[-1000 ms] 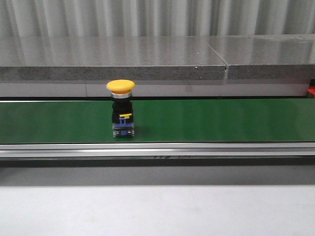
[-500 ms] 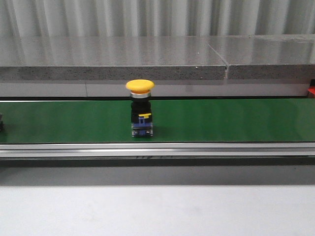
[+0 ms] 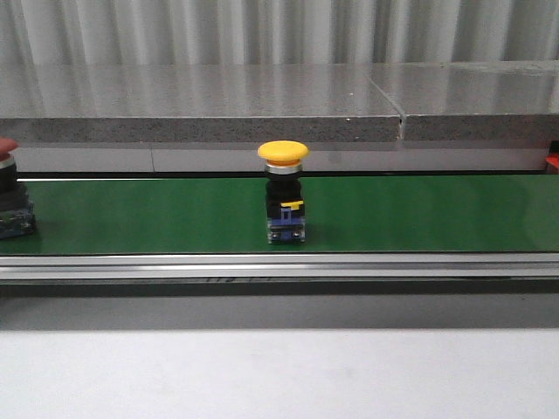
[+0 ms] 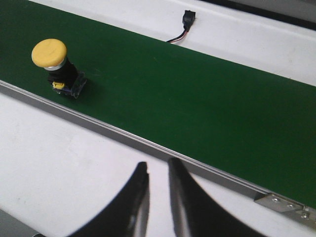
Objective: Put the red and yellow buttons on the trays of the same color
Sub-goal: 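Lower the right gripper onto the yellow button on the belt and grasp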
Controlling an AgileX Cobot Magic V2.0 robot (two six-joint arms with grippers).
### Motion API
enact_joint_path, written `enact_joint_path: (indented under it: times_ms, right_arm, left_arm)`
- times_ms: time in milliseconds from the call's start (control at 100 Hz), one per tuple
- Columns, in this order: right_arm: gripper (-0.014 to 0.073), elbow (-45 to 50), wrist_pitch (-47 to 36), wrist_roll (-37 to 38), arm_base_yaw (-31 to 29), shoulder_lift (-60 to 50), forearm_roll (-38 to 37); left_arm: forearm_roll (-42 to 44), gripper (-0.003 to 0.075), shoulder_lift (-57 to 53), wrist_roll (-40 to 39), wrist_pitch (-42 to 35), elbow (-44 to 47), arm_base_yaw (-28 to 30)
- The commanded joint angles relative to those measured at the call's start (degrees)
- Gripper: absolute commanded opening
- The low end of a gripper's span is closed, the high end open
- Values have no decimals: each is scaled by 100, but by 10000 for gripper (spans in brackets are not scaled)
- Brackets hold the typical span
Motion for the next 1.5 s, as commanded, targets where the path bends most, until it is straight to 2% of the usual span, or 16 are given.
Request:
enact_joint_path:
  times_ms: [0,20,80,130,500,730,960,1280,1490]
  right_arm:
    - [398,-410,-230,-4,6,301,156]
    - [463,-469,-189,-4,6,373,190]
    - [560,-647,-64,-4,6,553,281]
    - [591,-791,-18,-4,6,710,416]
    - [591,-1835,691,-4,21,1799,583]
    - [591,-2266,657,-10,409,2283,583]
    - [591,-2747,962,-10,857,3000,583]
    - [591,-3280,1401,-212,918,4089,583]
    - [591,-3292,1248,-252,847,4625,40]
  left_arm:
    - [-138,-21,30,-75,-388,-158,-60]
    - [-138,-21,30,-75,-388,-158,-60]
    - [-138,-21,30,-75,-388,-158,-60]
    - [-138,-21,40,-75,-388,-158,-60]
    - [-138,-21,40,-75,-388,-158,-60]
    - [-138,-21,40,-75,-388,-158,-60]
    - [-138,-21,40,-75,-388,-158,-60]
    - [-138,-21,40,-75,-388,-158,-60]
    - [-138,-21,40,-75,-388,-158,-60]
